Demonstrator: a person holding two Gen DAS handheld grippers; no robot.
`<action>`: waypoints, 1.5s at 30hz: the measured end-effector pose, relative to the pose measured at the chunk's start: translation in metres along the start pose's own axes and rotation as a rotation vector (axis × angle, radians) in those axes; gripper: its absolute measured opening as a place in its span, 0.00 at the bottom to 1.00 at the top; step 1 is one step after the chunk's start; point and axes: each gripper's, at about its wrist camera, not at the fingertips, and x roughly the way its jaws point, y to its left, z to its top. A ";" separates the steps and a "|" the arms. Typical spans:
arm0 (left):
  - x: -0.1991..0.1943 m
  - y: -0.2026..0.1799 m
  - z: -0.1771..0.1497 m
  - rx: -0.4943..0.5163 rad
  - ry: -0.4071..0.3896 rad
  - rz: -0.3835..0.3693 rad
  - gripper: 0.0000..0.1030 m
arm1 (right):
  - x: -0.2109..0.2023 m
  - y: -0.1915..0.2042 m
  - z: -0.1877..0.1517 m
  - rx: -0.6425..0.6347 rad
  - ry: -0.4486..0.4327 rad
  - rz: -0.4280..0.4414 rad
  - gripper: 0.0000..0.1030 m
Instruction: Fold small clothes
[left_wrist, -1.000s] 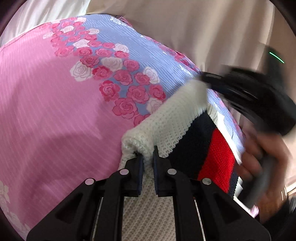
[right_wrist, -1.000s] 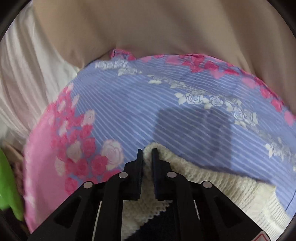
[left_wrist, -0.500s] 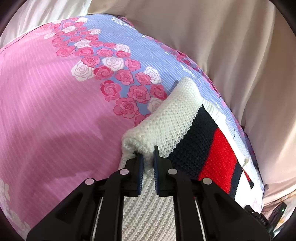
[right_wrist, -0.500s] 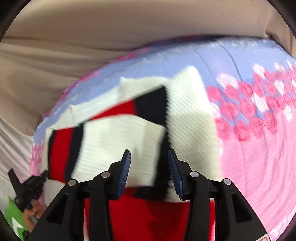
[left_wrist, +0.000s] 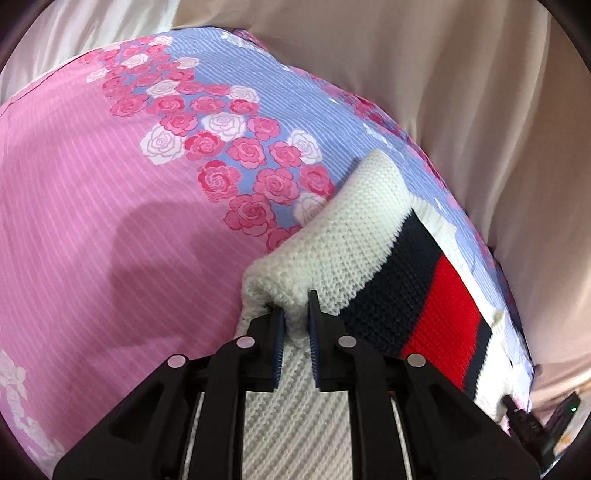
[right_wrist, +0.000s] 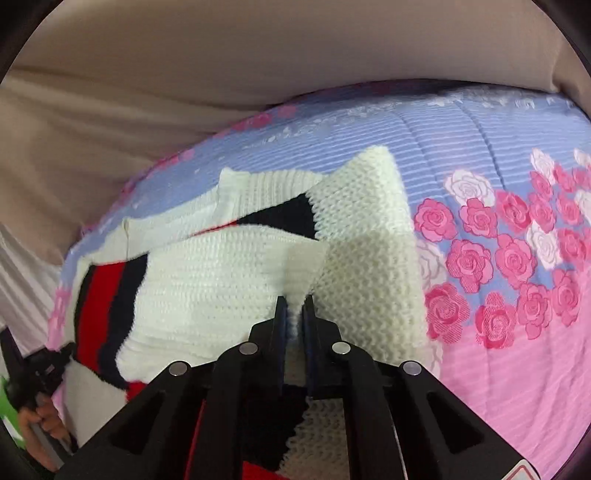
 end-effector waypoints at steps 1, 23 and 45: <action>-0.006 0.001 -0.001 0.002 0.012 -0.012 0.16 | -0.009 0.003 0.001 0.022 0.003 0.021 0.14; -0.144 0.100 -0.179 0.019 0.230 0.037 0.31 | -0.154 -0.016 -0.286 0.006 0.327 0.184 0.65; -0.241 0.099 -0.321 0.085 0.627 0.024 0.05 | -0.282 -0.112 -0.355 -0.132 0.662 -0.043 0.04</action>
